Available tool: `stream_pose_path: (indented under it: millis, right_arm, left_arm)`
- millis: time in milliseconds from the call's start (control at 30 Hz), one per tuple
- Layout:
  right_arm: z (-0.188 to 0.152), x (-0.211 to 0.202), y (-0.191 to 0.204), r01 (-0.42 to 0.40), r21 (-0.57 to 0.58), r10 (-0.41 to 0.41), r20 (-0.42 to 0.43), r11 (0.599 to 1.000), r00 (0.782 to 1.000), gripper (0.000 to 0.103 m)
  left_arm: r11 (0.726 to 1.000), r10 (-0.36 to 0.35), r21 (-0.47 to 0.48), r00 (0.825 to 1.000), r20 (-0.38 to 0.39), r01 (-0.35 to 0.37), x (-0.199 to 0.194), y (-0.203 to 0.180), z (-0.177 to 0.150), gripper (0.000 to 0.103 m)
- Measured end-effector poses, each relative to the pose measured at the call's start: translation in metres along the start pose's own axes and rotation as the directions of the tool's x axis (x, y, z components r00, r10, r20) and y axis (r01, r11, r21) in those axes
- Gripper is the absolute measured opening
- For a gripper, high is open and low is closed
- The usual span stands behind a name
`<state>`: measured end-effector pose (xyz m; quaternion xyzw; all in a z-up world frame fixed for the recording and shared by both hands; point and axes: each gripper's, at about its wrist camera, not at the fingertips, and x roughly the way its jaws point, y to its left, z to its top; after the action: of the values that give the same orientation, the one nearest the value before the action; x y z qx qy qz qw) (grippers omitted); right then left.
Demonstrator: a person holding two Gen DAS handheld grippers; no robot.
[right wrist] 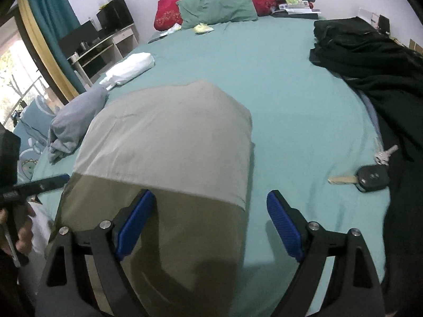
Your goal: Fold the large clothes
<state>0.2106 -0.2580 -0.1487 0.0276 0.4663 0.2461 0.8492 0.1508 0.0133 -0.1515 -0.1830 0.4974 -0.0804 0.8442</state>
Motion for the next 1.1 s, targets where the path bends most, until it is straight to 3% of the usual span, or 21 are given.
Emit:
stream_pose_path:
  millis: [67,167,333,500,600,700,933,1033,1100]
  right_arm:
    - [0.001,0.009,0.002,0.026,-0.031,-0.027,-0.007,0.999,1.0,0.096]
    - [0.0,0.03,0.003,0.026,-0.055,-0.028,-0.05,0.998,0.998,0.097]
    - [0.001,0.056,0.006,0.026,-0.096,-0.035,-0.095,0.995,0.995,0.101]
    - [-0.001,0.057,0.001,0.001,-0.067,-0.007,-0.089,0.998,0.996,0.101]
    - [-0.005,0.055,-0.001,0.001,-0.06,-0.005,-0.076,0.998,0.997,0.101]
    - [-0.005,0.055,-0.003,-0.007,-0.056,0.003,-0.076,0.998,0.997,0.101]
    - [-0.005,0.063,-0.008,-0.028,-0.035,0.025,-0.094,0.999,0.995,0.101]
    - [-0.006,0.064,-0.011,-0.046,-0.013,0.045,-0.097,0.999,0.994,0.101]
    - [-0.006,0.064,-0.012,-0.051,-0.007,0.05,-0.097,0.999,0.994,0.101]
  left_arm:
    - [0.999,0.036,0.004,0.998,-0.042,-0.036,0.017,0.01,-0.002,0.079]
    - [0.998,0.017,-0.053,0.996,-0.093,-0.022,0.035,0.025,-0.002,0.082]
    - [0.999,0.037,-0.01,0.995,-0.089,-0.038,0.03,0.025,0.002,0.083]
    - [0.993,0.122,-0.012,0.987,0.101,-0.121,-0.017,0.041,-0.003,0.083]
    - [0.993,0.054,-0.107,0.996,0.074,-0.046,-0.012,0.068,-0.003,0.083]
    - [0.985,0.021,-0.171,0.999,0.037,-0.014,0.004,0.089,-0.007,0.084]
    - [0.98,-0.047,-0.191,0.998,0.031,0.052,0.019,0.085,-0.01,0.089]
    - [0.957,-0.155,-0.242,0.987,0.042,0.161,0.025,0.088,-0.007,0.089]
    - [0.92,-0.278,-0.279,0.96,0.029,0.275,0.033,0.087,-0.005,0.089]
